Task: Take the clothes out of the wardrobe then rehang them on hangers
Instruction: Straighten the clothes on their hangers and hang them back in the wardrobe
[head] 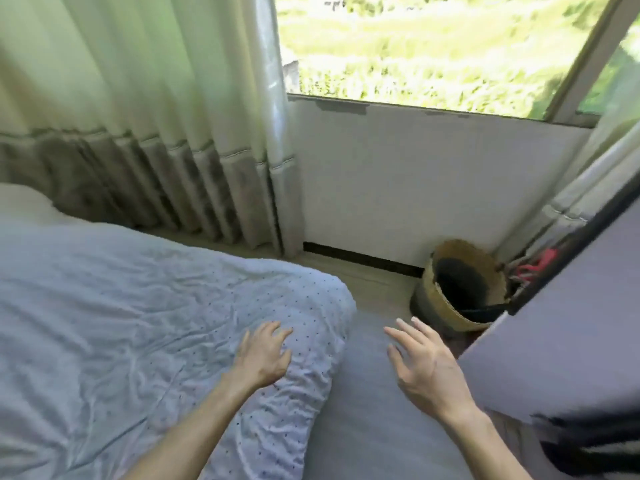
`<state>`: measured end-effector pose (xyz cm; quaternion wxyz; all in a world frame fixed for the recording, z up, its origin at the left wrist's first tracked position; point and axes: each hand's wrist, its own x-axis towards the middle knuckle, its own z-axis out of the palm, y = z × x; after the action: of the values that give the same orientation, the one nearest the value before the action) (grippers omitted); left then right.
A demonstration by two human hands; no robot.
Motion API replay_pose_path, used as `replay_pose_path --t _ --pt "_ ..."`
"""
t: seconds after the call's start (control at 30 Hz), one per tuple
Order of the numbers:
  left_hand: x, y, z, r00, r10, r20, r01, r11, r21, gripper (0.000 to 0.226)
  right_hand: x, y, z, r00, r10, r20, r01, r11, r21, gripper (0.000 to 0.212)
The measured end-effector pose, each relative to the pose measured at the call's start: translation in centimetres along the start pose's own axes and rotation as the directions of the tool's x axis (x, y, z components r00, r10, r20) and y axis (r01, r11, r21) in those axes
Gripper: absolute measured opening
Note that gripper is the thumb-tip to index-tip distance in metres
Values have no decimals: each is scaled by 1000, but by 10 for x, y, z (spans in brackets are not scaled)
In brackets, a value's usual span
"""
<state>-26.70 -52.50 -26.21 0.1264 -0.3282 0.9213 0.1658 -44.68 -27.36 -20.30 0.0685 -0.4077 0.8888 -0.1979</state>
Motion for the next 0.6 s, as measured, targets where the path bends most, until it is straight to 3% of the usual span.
replay_pose_path --t 0.13,0.3,0.6 --pt "-78 -107 16 963 -271 -9 269 960 -75 53 19 -89 50 945 -238 223 256 965 -53 41" --pt "-193 -181 49 829 -560 8 547 806 -225 54 20 -180 99 774 -471 423 517 856 5 45" --pt "-364 -185 112 510 -859 36 784 447 -431 51 -28 -279 142 405 -718 567 805 574 151 45"
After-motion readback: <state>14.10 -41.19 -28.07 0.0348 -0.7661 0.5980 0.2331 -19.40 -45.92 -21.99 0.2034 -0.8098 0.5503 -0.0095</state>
